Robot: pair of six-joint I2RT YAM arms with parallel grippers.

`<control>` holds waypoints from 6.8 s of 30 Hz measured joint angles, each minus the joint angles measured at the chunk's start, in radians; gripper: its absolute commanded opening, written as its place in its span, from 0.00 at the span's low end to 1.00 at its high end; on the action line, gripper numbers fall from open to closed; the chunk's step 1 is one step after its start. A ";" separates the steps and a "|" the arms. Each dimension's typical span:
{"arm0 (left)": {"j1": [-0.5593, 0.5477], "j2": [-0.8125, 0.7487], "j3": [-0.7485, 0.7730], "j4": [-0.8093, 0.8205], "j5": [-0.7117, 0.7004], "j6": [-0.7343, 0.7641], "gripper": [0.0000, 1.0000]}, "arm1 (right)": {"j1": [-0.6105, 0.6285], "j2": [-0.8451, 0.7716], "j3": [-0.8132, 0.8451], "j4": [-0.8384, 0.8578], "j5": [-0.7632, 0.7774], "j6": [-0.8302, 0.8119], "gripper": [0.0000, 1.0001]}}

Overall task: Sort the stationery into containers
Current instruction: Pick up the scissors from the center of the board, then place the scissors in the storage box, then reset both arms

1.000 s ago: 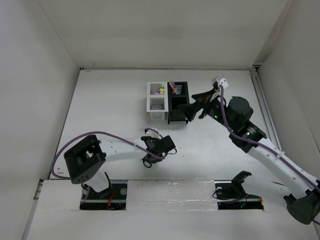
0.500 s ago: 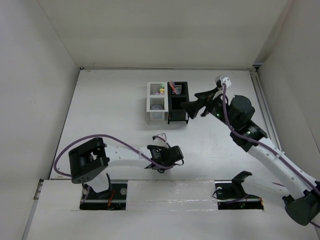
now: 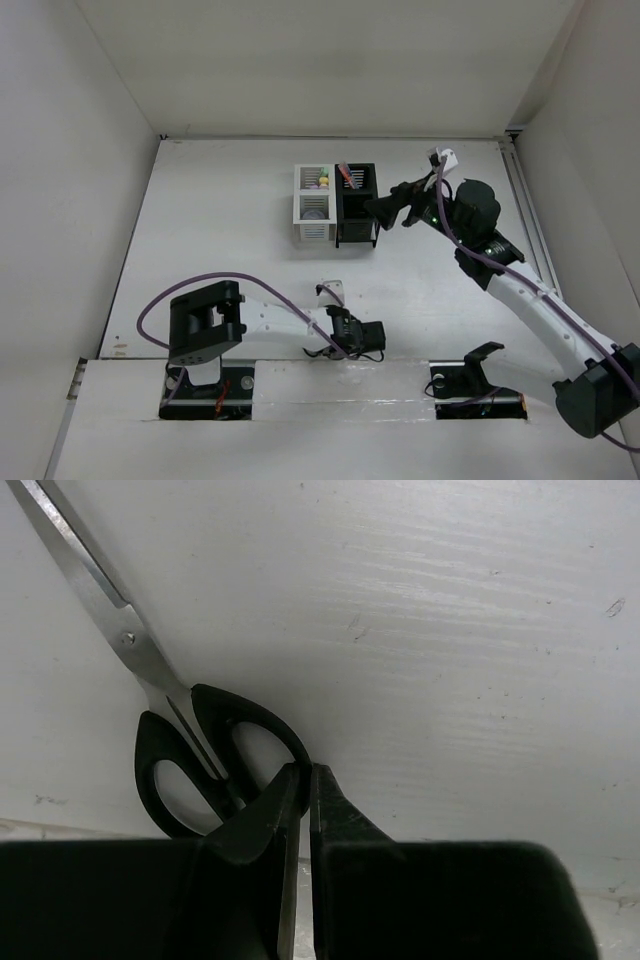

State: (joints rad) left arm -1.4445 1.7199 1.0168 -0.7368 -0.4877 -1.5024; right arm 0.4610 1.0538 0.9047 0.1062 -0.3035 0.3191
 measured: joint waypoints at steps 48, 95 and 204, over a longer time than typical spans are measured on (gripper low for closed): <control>-0.003 -0.048 0.546 -0.353 -0.470 0.330 0.00 | 0.051 0.370 0.063 0.224 -0.624 0.129 0.99; -0.003 -0.034 0.556 -0.352 -0.533 0.339 0.59 | 0.169 0.577 0.196 0.322 -0.665 0.264 0.00; 0.576 -1.110 0.228 -0.365 -0.517 0.483 0.99 | 0.229 -0.601 0.278 -0.945 0.884 -0.013 1.00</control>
State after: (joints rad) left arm -0.8684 0.6102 1.2449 -1.1023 -1.0050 -1.0199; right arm 0.6895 0.4530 1.1828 -0.8391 0.5804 0.3065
